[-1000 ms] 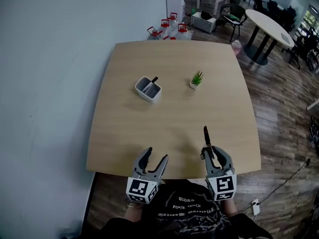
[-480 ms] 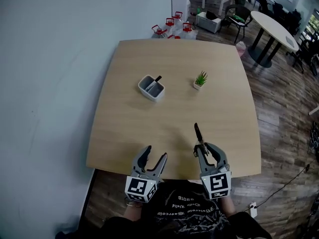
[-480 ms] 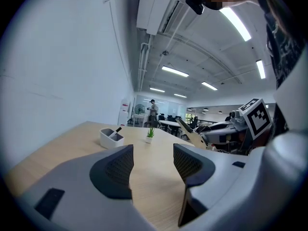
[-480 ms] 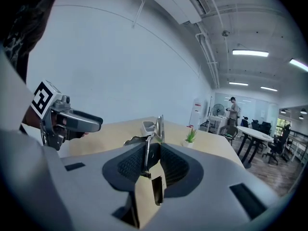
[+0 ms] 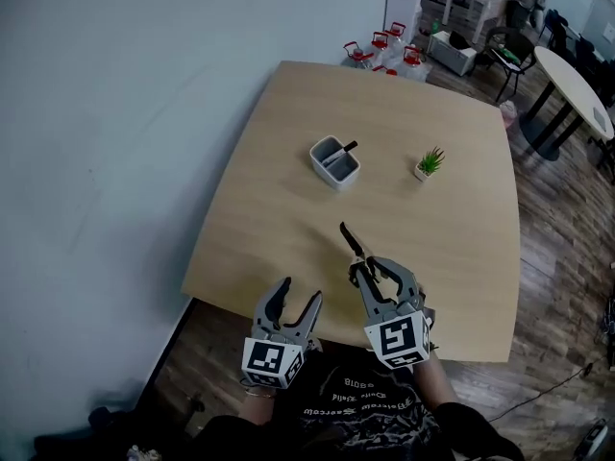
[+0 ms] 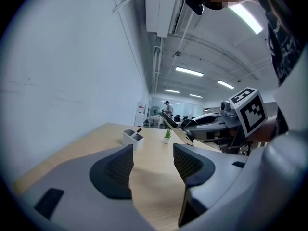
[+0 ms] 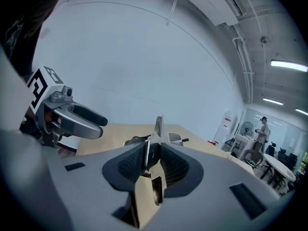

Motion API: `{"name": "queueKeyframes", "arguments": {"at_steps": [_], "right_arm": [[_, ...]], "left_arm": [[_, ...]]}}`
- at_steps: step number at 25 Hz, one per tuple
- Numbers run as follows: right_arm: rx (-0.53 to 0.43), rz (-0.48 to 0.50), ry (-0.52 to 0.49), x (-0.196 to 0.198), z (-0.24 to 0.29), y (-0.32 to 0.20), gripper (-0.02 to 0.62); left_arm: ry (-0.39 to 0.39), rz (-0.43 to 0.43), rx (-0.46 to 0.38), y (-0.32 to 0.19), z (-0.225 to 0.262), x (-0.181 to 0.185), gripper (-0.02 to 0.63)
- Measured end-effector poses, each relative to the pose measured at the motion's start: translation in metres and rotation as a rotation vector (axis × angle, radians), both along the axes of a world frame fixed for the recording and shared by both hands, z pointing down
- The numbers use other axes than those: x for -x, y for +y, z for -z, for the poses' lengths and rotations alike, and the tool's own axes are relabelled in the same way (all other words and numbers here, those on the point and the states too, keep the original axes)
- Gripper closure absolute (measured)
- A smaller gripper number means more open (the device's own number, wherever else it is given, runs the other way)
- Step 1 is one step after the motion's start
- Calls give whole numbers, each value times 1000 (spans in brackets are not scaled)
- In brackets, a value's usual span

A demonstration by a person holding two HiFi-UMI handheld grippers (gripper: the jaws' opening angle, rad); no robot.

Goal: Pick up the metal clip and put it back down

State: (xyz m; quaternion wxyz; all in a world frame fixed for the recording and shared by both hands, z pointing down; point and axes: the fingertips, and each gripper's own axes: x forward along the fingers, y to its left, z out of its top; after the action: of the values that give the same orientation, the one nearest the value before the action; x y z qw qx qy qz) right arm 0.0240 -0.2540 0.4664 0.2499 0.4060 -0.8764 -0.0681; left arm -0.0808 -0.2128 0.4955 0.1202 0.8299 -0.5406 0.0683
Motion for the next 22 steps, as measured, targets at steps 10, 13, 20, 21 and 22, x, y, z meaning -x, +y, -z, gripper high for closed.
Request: {"name": "queueKeyframes", "arguments": {"at_steps": [10,13,20,21,22], "right_arm": [[-4,210,94,91,-8,-22,491],[7,258,119,118,-19,-31,491],[-5,358,274,174,-51,-47,491],[-3,369,289,181,-55,-49,491],[0,381,306,188,-60,-50,491]], "left_arm": [[-16,186,7,18,0,68,339],[-18,228,-8,20,6,84,339],[-42,289,27,29,-2,119,339],[-44,300,33,31,-3,124,339],[-45,310,37,33,-4,129,339]]}}
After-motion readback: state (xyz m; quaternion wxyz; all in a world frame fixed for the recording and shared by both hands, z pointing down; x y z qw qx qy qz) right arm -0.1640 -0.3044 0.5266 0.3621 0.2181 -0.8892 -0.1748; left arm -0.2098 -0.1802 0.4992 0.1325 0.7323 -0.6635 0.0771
